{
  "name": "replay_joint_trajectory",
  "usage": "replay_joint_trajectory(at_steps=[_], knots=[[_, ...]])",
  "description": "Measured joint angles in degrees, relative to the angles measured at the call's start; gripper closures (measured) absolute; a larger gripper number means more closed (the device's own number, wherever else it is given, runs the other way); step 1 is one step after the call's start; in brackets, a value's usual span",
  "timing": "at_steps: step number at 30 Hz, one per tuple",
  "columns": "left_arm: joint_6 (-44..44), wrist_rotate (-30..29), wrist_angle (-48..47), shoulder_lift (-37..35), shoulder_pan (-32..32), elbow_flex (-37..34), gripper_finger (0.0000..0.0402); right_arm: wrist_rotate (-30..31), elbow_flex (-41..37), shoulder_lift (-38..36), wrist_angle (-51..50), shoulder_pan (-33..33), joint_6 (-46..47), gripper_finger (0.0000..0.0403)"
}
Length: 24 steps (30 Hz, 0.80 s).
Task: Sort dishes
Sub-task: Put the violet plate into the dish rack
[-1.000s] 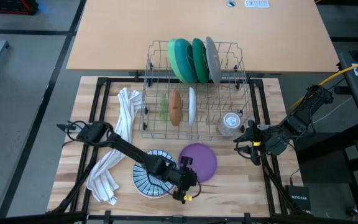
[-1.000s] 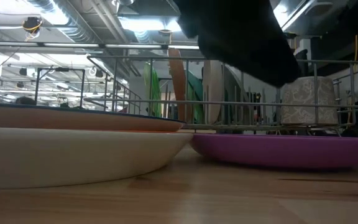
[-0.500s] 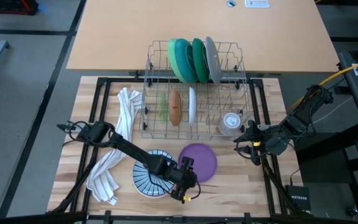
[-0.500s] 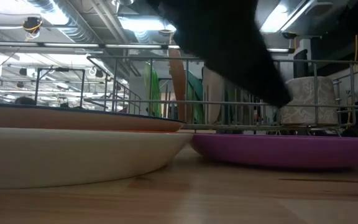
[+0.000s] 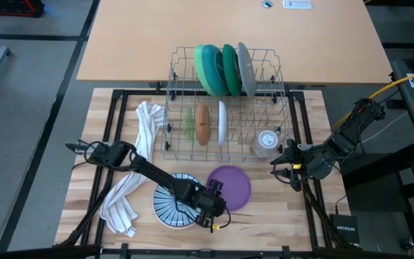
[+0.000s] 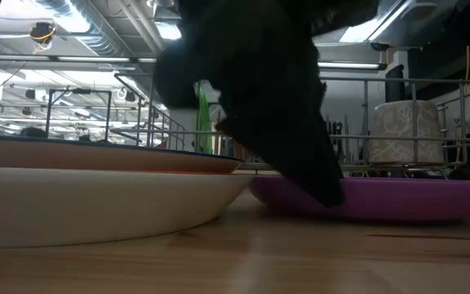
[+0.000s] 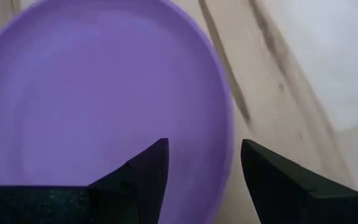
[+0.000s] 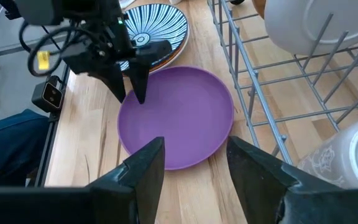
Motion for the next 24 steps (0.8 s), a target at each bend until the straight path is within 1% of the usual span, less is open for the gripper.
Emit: replay_joint_trajectory(at_steps=[6,9,12,15,21,22,24], knots=[[0.5,-0.7,1.1,0.7,0.7,0.0,0.0213,0.0,0.0,0.0,-0.1,0.0,0.0,0.0224],[2.4,-0.7,1.2,1.3,0.9,0.0,0.0227,0.0,0.0,0.0,-0.1,0.0,0.0,0.0224],[4.2,-0.7,1.4,1.3,0.8,0.0,0.0257,0.0,0.0,0.0,-0.1,0.0,0.0,0.0223],[4.8,-0.7,1.7,1.3,0.4,0.0,0.0297,0.0,0.0,0.0,-0.1,0.0,0.0,0.0224],[2.0,-0.7,6.9,1.3,-0.8,0.0,0.0385,0.0,0.0,0.0,-0.1,0.0,0.0,0.0223],[0.5,-0.7,8.0,1.3,-1.0,0.0,0.0392,0.0,0.0,0.0,-0.1,0.0,0.0,0.0224],[-2.8,-0.7,9.8,1.3,-1.2,0.3,0.0394,0.0,0.0,0.0,-0.1,0.0,-0.1,0.0223]])
